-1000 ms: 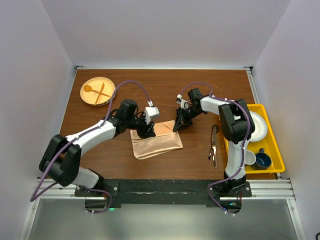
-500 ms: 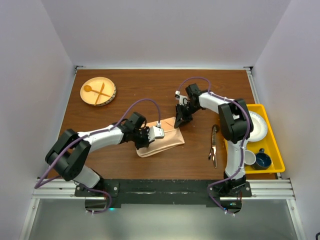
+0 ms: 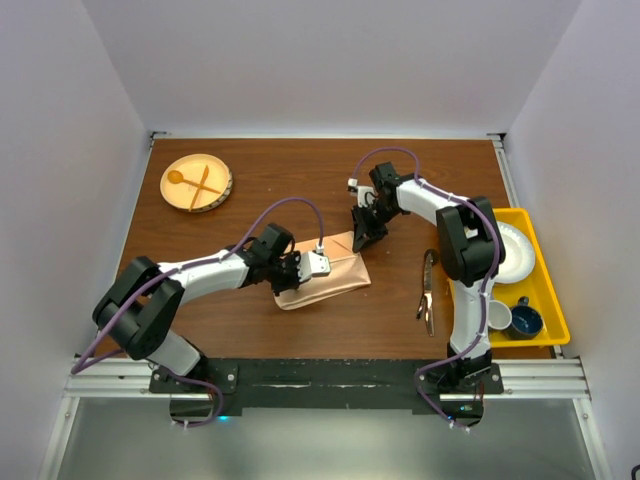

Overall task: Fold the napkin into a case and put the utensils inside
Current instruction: Smooth out the 2/3-rectangle-folded napkin at the center of the board.

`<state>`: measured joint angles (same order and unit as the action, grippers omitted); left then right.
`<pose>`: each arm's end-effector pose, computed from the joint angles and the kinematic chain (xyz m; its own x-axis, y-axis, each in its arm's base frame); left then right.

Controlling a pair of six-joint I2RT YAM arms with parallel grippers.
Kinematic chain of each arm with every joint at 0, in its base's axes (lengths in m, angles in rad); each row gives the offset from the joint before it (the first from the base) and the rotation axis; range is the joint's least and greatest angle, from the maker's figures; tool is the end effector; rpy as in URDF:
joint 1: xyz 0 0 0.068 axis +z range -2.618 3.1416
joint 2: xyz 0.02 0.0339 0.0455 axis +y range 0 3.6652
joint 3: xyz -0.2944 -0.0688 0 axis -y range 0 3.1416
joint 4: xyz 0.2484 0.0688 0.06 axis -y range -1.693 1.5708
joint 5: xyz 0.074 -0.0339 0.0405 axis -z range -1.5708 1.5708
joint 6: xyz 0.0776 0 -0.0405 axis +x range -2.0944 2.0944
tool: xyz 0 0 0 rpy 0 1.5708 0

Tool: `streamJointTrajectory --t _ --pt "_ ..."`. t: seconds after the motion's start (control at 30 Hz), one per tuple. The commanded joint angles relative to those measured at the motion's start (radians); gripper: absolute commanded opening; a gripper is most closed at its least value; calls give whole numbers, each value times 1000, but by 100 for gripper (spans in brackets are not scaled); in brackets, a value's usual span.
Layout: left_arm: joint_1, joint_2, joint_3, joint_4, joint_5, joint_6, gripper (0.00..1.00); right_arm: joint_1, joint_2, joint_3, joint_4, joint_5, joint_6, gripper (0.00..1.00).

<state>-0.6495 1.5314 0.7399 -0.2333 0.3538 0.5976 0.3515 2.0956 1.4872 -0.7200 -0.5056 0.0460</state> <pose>0.2242 -0.2040 0.1477 -0.1628 0.7864 -0.5959 0.9704 0.2368 0.0474 0.3999 0.1867 0.1378 -0.9293 -0.2980 -0.2182 -0.3680 0.7959 0.4807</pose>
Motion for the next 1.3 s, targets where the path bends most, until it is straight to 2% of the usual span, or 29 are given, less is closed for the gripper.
streamJointTrajectory --t 0.0,0.33,0.47,0.6,0.7,0.77,0.93,1.1,1.23,1.27 --pt "2 44 -43 -87 -73 31 6 -13 35 12 -1 141 -83 14" --pt "2 27 -77 -81 -82 57 6 -14 24 -1 16 174 -133 13" --pt "4 -29 -67 -89 -47 74 8 -11 20 -7 21 174 -135 13" --pt "1 -126 2 -109 89 64 15 -9 24 -15 30 168 -126 13" --pt "1 -160 77 -95 120 -19 22 -9 23 -15 34 167 -123 13" --pt "2 -146 104 -98 116 -36 29 -9 26 -12 34 165 -121 14" --pt "-4 -120 104 -104 111 -1 35 -9 27 2 34 159 -110 14" --pt "-61 -74 75 -72 42 4 42 -5 24 -5 36 161 -106 15" --pt "-75 -17 49 -38 -24 7 46 0 18 -8 39 167 -103 20" --pt "-75 -10 43 -35 -39 8 46 3 17 -10 37 170 -103 25"
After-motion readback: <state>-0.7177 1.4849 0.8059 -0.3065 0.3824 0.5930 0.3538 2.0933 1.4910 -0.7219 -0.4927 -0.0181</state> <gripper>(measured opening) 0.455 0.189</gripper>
